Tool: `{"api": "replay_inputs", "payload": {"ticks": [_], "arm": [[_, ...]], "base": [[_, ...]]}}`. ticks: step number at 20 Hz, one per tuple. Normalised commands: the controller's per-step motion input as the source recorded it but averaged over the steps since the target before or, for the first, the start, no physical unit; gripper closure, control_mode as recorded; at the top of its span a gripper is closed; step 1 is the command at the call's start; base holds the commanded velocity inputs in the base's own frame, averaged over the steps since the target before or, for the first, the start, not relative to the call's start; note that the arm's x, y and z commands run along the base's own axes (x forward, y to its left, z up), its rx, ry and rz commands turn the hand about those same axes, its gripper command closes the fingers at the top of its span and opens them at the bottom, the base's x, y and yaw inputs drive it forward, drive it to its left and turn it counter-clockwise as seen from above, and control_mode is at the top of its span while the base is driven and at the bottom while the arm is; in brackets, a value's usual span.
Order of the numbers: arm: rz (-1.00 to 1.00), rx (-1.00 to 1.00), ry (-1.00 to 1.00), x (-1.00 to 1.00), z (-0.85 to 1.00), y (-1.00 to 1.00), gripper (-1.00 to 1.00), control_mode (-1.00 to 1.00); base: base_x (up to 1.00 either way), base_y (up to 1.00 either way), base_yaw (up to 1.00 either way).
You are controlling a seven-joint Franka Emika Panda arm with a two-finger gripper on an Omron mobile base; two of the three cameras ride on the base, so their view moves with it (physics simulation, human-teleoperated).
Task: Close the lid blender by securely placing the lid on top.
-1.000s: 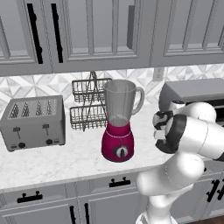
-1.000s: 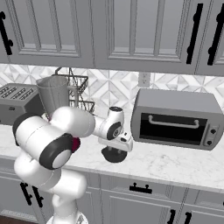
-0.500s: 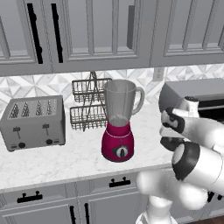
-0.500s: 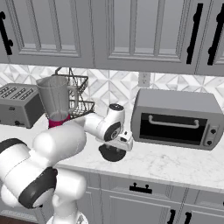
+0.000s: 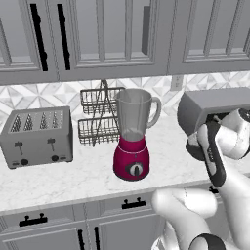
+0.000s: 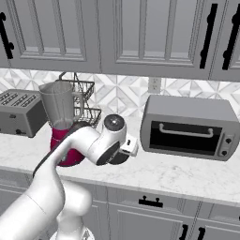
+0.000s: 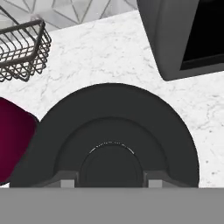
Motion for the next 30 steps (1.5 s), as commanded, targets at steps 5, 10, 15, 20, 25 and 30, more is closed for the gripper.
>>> {"api": "replay_inputs", "payload": {"ticks": [5, 10, 15, 20, 25, 30], "arm": [[0.00, 0.00, -0.27, -0.24, 1.00, 0.10, 1.00, -1.00], [0.02, 0.00, -0.15, -0.18, 1.00, 0.03, 1.00, -1.00], [0.06, 0.00, -0.05, -0.14, 1.00, 0.05, 1.00, -1.00], [0.11, 0.00, 0.00, -0.05, 1.00, 0.18, 1.00, -1.00], [0.14, 0.00, 0.20, 0.11, 1.00, 0.57, 1.00, -1.00], [0.11, -0.03, 0.23, 0.56, 0.74, 0.99, 1.00, -1.00]], "base": [[0.00, 0.00, 0.00], [0.00, 0.00, 0.00], [0.00, 0.00, 0.00], [0.00, 0.00, 0.00], [0.00, 0.00, 0.00], [0.00, 0.00, 0.00]]}}
